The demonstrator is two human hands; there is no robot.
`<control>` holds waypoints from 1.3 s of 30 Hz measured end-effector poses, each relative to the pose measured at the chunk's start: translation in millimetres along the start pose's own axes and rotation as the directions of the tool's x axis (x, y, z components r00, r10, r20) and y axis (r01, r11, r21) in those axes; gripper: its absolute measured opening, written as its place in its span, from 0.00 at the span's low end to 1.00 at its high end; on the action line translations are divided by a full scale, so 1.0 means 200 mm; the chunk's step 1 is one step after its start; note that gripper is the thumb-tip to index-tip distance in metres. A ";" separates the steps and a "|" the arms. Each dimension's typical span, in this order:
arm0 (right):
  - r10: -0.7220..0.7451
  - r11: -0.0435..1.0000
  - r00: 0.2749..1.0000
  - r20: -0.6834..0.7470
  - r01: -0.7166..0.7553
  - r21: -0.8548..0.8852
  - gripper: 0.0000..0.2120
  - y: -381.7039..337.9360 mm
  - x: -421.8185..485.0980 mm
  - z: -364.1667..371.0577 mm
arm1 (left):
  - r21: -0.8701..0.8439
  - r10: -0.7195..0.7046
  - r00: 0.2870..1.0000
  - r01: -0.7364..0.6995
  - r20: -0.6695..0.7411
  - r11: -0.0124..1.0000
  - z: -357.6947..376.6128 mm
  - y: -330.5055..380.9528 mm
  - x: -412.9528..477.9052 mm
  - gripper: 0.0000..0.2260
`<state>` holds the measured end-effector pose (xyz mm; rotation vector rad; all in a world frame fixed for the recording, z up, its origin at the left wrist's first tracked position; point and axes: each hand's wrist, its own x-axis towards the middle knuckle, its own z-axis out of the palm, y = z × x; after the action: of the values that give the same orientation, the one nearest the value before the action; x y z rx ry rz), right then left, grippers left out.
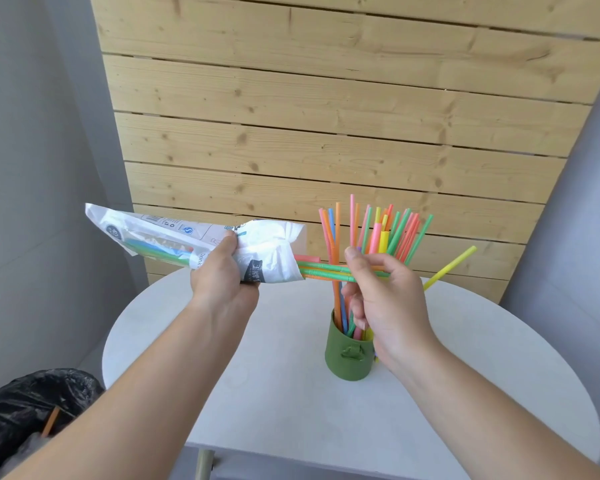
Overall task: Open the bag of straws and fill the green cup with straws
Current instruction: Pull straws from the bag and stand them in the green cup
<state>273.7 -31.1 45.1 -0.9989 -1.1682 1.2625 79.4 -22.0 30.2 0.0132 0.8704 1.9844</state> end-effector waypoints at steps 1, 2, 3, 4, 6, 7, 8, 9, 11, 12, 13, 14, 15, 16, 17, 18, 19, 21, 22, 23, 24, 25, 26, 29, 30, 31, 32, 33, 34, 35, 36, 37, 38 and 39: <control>-0.003 1.000 1.000 0.006 0.003 -0.007 0.10 0.00 0.00 0.00 | 0.000 -0.002 1.000 0.002 -0.006 1.000 0.00 0.00 0.00 0.20; -0.008 1.000 1.000 0.011 0.008 -0.007 0.09 0.00 0.00 0.00 | -0.002 -0.006 1.000 0.006 -0.010 1.000 -0.01 0.00 0.01 0.19; -0.016 1.000 1.000 0.014 0.016 -0.005 0.08 -0.01 0.00 0.00 | -0.007 -0.012 1.000 0.012 -0.010 1.000 -0.01 0.00 0.01 0.19; -0.027 1.000 1.000 0.016 0.027 -0.007 0.08 -0.02 0.00 -0.01 | -0.016 -0.021 1.000 0.021 -0.009 1.000 -0.02 0.01 0.01 0.19; -0.060 0.998 0.998 0.021 0.061 -0.028 0.07 -0.06 0.01 -0.03 | -0.039 -0.031 0.999 0.031 -0.009 0.999 -0.03 0.02 0.02 0.19; -0.080 0.996 0.996 0.025 0.081 -0.047 0.07 -0.08 0.02 -0.05 | -0.049 -0.034 0.999 0.034 -0.010 0.998 -0.03 0.03 0.02 0.19; -0.098 0.992 0.995 0.035 0.100 -0.071 0.07 -0.11 0.04 -0.07 | -0.058 -0.035 0.999 0.034 -0.010 0.998 -0.03 0.04 0.02 0.19; -0.111 0.988 0.993 0.050 0.116 -0.100 0.07 -0.14 0.05 -0.09 | -0.067 -0.032 0.999 0.032 -0.010 0.997 -0.03 0.04 0.02 0.18; -0.138 0.974 0.987 0.086 0.151 -0.168 0.07 -0.20 0.07 -0.14 | -0.081 -0.029 0.999 0.028 -0.014 0.996 -0.02 0.05 0.01 0.18; -0.156 0.965 0.983 0.102 0.173 -0.197 0.06 -0.23 0.08 -0.17 | -0.088 -0.030 0.999 0.029 -0.016 0.996 -0.02 0.06 0.01 0.18; -0.172 0.958 0.979 0.109 0.192 -0.215 0.05 -0.26 0.09 -0.20 | -0.097 -0.033 0.999 0.032 -0.017 0.995 -0.02 0.06 0.01 0.18; -0.184 0.953 0.977 0.107 0.204 -0.223 0.05 -0.29 0.10 -0.23 | -0.103 -0.036 0.999 0.034 -0.019 0.994 -0.02 0.07 0.01 0.18; -0.192 0.950 0.976 0.103 0.211 -0.232 0.04 -0.31 0.11 -0.26 | -0.111 -0.037 0.999 0.035 -0.019 0.993 -0.02 0.07 0.01 0.18; -0.195 0.946 0.976 0.098 0.213 -0.246 0.05 -0.33 0.12 -0.28 | -0.116 -0.037 0.999 0.035 -0.017 0.993 -0.02 0.07 0.01 0.17; -0.195 0.941 0.976 0.094 0.213 -0.262 0.05 -0.35 0.13 -0.30 | -0.119 -0.036 0.999 0.034 -0.014 0.992 -0.02 0.07 0.01 0.17; -0.195 0.938 0.976 0.094 0.214 -0.274 0.06 -0.37 0.13 -0.32 | -0.121 -0.035 0.999 0.033 -0.011 0.992 -0.02 0.07 0.01 0.16; -0.197 0.933 0.976 0.092 0.215 -0.287 0.06 -0.39 0.14 -0.34 | -0.122 -0.038 0.999 0.037 -0.010 0.992 -0.02 0.07 0.01 0.15; -0.196 0.923 0.977 0.085 0.213 -0.321 0.06 -0.43 0.16 -0.38 | -0.118 -0.041 0.999 0.040 -0.011 0.992 -0.02 0.07 0.01 0.15; -0.195 0.919 0.978 0.080 0.210 -0.333 0.06 -0.44 0.17 -0.40 | -0.114 -0.043 0.999 0.042 -0.010 0.993 -0.02 0.06 0.01 0.15; -0.195 0.917 0.978 0.076 0.209 -0.340 0.06 -0.46 0.18 -0.42 | -0.112 -0.045 0.999 0.043 -0.010 0.993 -0.02 0.06 0.02 0.15; -0.195 0.913 0.978 0.075 0.208 -0.350 0.06 -0.47 0.18 -0.44 | -0.111 -0.045 0.999 0.043 -0.012 0.993 -0.02 0.06 0.02 0.15; -0.195 0.906 0.978 0.076 0.209 -0.367 0.07 -0.48 0.19 -0.46 | -0.111 -0.045 0.999 0.043 -0.011 0.993 -0.02 0.06 0.02 0.15; -0.197 0.897 0.977 0.078 0.212 -0.388 0.07 -0.49 0.20 -0.47 | -0.111 -0.046 0.999 0.045 -0.009 0.993 -0.03 0.06 0.03 0.16; -0.198 0.874 0.976 0.084 0.215 -0.435 0.07 -0.53 0.20 -0.51 | -0.108 -0.048 0.999 0.047 -0.003 0.993 -0.03 0.05 0.03 0.16; -0.197 0.871 0.977 0.087 0.215 -0.442 0.08 -0.54 0.20 -0.53 | -0.106 -0.044 0.999 0.044 -0.001 0.993 -0.03 0.05 0.03 0.15; -0.195 0.869 0.977 0.087 0.213 -0.447 0.08 -0.55 0.20 -0.54 | -0.105 -0.042 0.999 0.041 0.000 0.994 -0.03 0.05 0.03 0.15; -0.192 0.867 0.978 0.085 0.210 -0.452 0.08 -0.56 0.21 -0.56 | -0.104 -0.041 0.999 0.040 -0.003 0.994 -0.03 0.05 0.03 0.15; -0.190 0.863 0.978 0.086 0.208 -0.460 0.09 -0.57 0.21 -0.57 | -0.103 -0.040 0.999 0.039 -0.006 0.994 -0.03 0.05 0.03 0.15; -0.185 0.858 0.979 0.091 0.206 -0.470 0.09 -0.58 0.22 -0.59 | -0.104 -0.039 0.999 0.038 -0.008 0.994 -0.03 0.05 0.03 0.16; -0.179 0.854 0.979 0.093 0.202 -0.480 0.10 -0.59 0.22 -0.60 | -0.105 -0.041 0.999 0.039 -0.008 0.994 -0.04 0.04 0.03 0.16; -0.172 0.851 0.980 0.094 0.197 -0.487 0.10 -0.60 0.23 -0.62 | -0.105 -0.043 0.999 0.041 -0.008 0.994 -0.04 0.05 0.04 0.17; -0.165 0.848 0.982 0.095 0.190 -0.496 0.10 -0.62 0.23 -0.63 | -0.102 -0.043 0.999 0.042 -0.009 0.994 -0.04 0.05 0.04 0.17; -0.157 0.844 0.983 0.098 0.185 -0.504 0.11 -0.63 0.23 -0.64 | -0.100 -0.042 0.999 0.041 -0.009 0.994 -0.04 0.05 0.04 0.17; -0.149 0.840 0.983 0.107 0.183 -0.511 0.12 -0.64 0.23 -0.64 | -0.098 -0.042 0.999 0.041 -0.011 0.994 -0.03 0.05 0.04 0.16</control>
<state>419.2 12.4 153.8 -1.2202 -1.6622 0.8528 66.3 -23.3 28.0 -0.0732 0.7750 1.9875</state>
